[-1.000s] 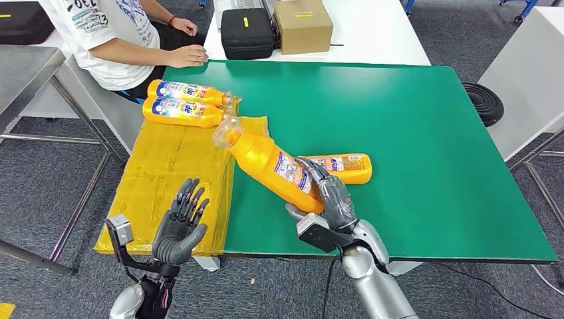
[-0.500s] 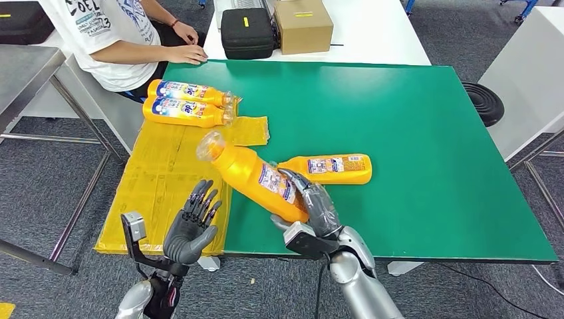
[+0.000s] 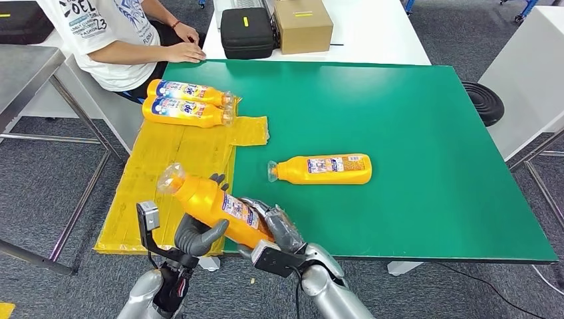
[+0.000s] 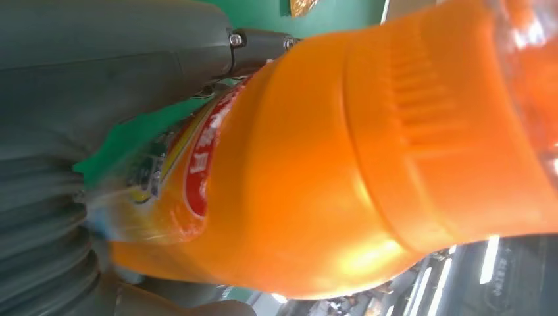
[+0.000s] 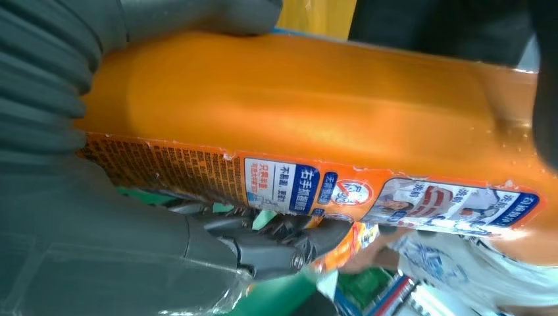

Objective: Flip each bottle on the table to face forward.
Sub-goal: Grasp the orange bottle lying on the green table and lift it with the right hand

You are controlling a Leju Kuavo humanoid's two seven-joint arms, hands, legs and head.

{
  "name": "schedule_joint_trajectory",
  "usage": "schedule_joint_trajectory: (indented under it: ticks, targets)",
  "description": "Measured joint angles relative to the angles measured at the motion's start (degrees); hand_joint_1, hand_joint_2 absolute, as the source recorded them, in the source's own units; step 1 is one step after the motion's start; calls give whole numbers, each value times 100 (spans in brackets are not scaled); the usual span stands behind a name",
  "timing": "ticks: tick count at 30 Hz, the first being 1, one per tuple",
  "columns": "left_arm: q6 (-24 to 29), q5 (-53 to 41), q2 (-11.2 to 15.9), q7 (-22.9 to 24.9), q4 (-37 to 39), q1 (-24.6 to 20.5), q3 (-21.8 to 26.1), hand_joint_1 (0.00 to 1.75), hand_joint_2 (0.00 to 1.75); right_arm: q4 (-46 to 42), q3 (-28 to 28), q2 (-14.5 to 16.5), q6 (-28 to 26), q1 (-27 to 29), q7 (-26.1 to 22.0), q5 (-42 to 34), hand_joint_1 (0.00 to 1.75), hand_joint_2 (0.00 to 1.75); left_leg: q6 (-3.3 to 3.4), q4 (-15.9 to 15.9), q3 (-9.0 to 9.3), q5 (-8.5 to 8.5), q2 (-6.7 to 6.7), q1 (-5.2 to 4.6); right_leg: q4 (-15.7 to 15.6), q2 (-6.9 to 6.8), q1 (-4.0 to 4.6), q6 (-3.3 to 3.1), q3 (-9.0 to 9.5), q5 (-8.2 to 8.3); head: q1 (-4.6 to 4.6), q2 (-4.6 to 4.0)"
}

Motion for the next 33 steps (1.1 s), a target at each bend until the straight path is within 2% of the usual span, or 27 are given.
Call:
schedule_joint_trajectory:
  ticks: [19, 20, 21, 24, 25, 27, 31, 33]
  targets:
    - [148, 57, 5, -30, 88, 39, 14, 0, 175, 764, 379, 203, 192, -271, -17, -114, 175, 175, 0, 0, -1, 0, 2, 0, 1, 1, -1, 0, -1, 0, 1, 0]
    - [153, 57, 7, -31, 82, 57, 16, 0, 175, 785, 397, 209, 196, -278, -17, -114, 172, 175, 0, 0, -1, 0, 2, 0, 1, 1, -1, 0, -1, 0, 1, 0]
    - [155, 57, 9, -32, 69, 78, 21, 0, 175, 801, 412, 212, 201, -284, -16, -113, 145, 175, 0, 0, -1, 0, 2, 0, 0, 1, -1, 0, -1, 0, 1, 0]
    - [158, 57, 15, -57, 2, 139, 42, 47, 175, 829, 438, 218, 244, -305, -4, -98, 17, 175, 0, 0, -1, 0, 2, 0, 0, 1, -1, 0, -1, 0, 1, 0]
    - [158, 57, 15, -74, -25, 151, 46, 63, 175, 836, 447, 220, 262, -310, 9, -88, 0, 175, 0, 0, -1, 0, 1, 0, 0, 0, -1, 0, -1, 0, 1, 0]
    - [160, 57, 16, -105, -83, 162, 51, 63, 175, 850, 470, 225, 281, -314, 39, -75, 0, 175, 0, 0, -1, 0, 1, 0, 0, 0, -1, 0, -1, 0, 2, 0]
    - [172, 57, 17, -130, -163, 181, 64, 175, 175, 857, 488, 233, 278, -319, 61, -76, 0, 175, 0, 0, 0, 0, 2, 0, 0, 1, -1, 0, -1, 0, 1, 0]
    - [188, 57, 17, -139, -189, 191, 68, 175, 175, 857, 495, 234, 257, -320, 71, -89, 0, 87, 0, 0, 0, 1, 1, 0, 0, 1, -1, 0, -1, 0, 1, 0]
